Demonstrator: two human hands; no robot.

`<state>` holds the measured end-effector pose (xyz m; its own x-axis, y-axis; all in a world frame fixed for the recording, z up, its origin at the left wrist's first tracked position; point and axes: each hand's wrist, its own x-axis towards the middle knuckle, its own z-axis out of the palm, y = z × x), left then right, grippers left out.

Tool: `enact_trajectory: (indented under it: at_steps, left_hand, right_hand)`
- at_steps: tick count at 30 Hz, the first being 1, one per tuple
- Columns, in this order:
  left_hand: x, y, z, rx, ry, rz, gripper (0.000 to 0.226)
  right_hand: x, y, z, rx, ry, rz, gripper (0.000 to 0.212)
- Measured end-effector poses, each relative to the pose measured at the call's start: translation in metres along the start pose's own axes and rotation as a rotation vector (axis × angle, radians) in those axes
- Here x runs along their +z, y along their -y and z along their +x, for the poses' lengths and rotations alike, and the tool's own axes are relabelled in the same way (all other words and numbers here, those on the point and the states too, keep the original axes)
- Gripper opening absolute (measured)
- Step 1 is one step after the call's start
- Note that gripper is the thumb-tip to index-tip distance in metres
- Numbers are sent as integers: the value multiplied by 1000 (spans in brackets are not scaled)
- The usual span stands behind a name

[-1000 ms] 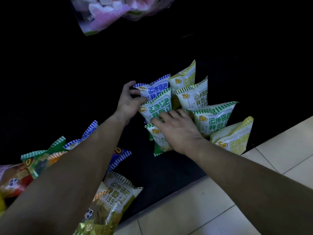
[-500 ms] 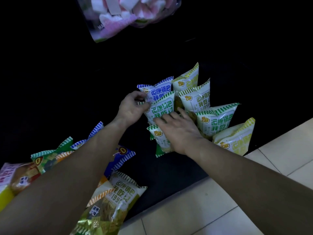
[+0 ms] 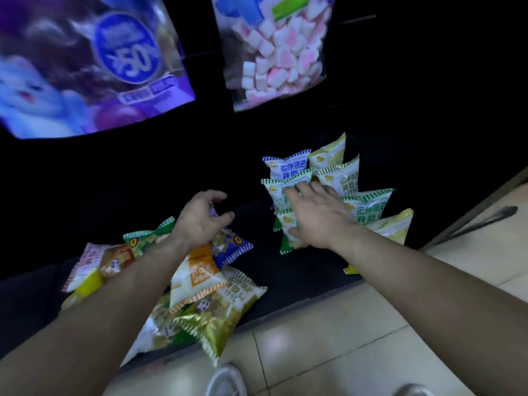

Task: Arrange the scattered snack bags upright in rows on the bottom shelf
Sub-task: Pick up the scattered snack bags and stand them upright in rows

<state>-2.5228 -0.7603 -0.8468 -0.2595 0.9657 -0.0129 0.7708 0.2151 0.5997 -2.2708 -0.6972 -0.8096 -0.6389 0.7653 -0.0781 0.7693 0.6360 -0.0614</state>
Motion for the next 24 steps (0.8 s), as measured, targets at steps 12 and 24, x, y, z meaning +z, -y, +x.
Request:
enact_trajectory:
  at_steps: [12, 24]
  left_hand:
    - [-44, 112, -123, -289, 117, 179, 86]
    - [7, 122, -113, -393, 108, -137, 94]
  right_hand:
    - [82, 148, -8, -14, 266, 276, 72]
    - [130, 176, 17, 71, 178, 685, 96]
